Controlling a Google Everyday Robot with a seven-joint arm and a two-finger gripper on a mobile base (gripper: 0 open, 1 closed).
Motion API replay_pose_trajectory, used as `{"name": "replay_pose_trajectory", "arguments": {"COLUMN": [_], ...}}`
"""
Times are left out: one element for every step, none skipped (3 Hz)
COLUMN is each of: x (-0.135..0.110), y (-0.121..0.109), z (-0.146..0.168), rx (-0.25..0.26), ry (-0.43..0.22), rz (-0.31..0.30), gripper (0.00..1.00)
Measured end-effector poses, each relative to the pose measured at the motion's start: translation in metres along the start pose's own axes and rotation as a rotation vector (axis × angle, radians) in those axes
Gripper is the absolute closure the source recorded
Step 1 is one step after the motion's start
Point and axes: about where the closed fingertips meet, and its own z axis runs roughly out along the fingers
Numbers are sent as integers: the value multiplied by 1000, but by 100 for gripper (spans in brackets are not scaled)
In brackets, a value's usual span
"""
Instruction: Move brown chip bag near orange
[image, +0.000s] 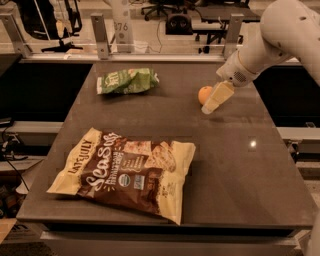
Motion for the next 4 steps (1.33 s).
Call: {"name": "replay_pose_trajectory", "arguments": {"x": [-1, -1, -12, -30], "y": [1, 2, 1, 0], "z": [4, 5, 4, 6], "rx": [-4, -4, -8, -19], "ry": [-4, -7, 2, 8], "rz": [9, 13, 6, -10], "gripper": [38, 62, 84, 100]}}
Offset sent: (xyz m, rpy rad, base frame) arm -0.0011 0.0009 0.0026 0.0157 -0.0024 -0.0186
